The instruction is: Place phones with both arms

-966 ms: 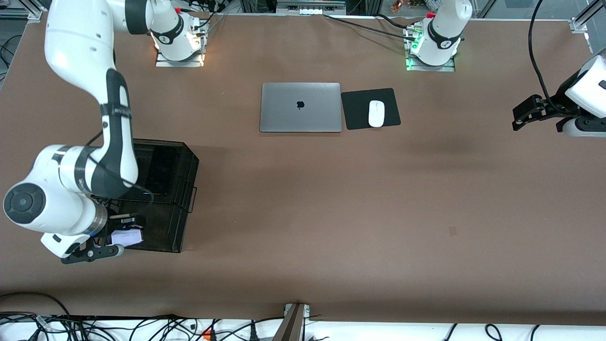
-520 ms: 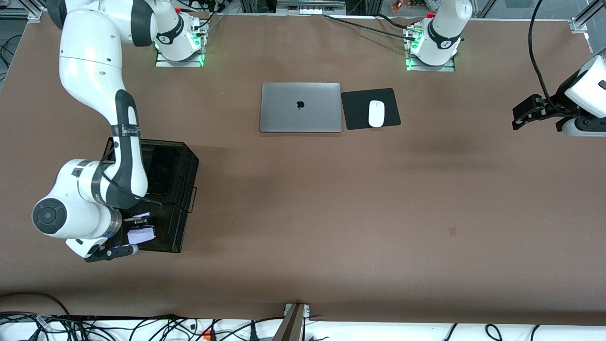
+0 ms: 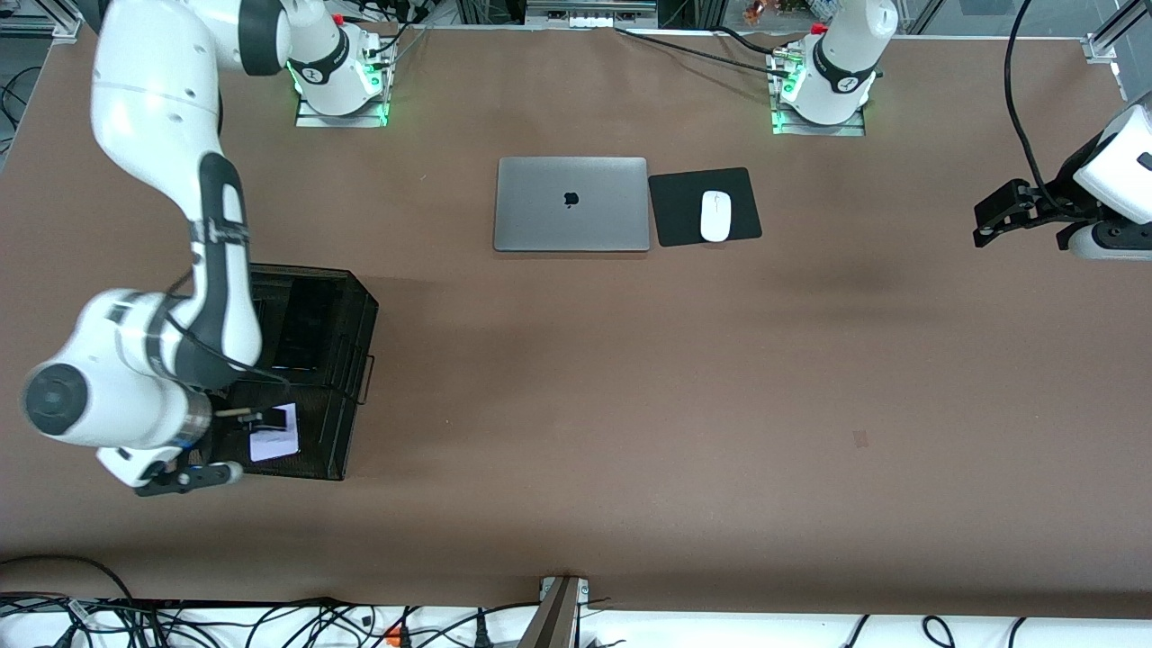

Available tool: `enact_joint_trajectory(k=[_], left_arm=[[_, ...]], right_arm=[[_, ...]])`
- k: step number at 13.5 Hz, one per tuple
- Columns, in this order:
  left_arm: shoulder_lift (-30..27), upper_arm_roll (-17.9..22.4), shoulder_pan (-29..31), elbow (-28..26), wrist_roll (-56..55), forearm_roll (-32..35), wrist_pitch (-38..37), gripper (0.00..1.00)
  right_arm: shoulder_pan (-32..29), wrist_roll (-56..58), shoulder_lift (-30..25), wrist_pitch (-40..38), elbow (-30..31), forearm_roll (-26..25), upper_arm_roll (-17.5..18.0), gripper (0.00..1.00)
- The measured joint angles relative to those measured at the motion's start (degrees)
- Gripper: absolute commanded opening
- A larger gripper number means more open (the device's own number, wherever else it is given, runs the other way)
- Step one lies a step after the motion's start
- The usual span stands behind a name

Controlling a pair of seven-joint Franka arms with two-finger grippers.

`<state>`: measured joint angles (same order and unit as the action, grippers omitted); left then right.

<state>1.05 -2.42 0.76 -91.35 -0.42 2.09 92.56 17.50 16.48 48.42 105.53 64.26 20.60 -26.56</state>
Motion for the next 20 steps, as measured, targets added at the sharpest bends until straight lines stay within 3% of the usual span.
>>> enact_joint_trajectory(k=[6,11,13,15,17,20], left_arm=[[0.0,0.0,0.0,0.0,0.0,0.0,0.0,1.0],[0.0,-0.1,0.0,0.0,0.0,0.0,-0.1,1.0],[0.0,-0.1,0.0,0.1,0.0,0.0,-0.1,1.0],[0.0,-0.1,0.0,0.1,0.0,0.0,-0.2,1.0],[0.0,-0.1,0.0,0.1,0.0,0.0,-0.2,1.0],[0.0,-0.1,0.0,0.1,0.0,0.0,-0.2,1.0]], right_arm=[[2.7,-4.0,-12.6,-15.3,0.9,-7.7,-1.2,1.0],[5.3,-9.3,-26.4,-14.1,14.9,-14.7,-0.5,1.0],[3.4,-11.5,-33.4,-13.8,20.4,-17.6,3.0,1.0],[-3.5,-12.5,-39.6,-13.9,24.2,-19.9,10.8,1.0],[-9.7,-13.8,-42.9,-14.7,26.1,-20.5,16.4,1.0],[-12.9,-14.2,-44.2,-16.1,26.5,-21.3,19.7,1.0]])
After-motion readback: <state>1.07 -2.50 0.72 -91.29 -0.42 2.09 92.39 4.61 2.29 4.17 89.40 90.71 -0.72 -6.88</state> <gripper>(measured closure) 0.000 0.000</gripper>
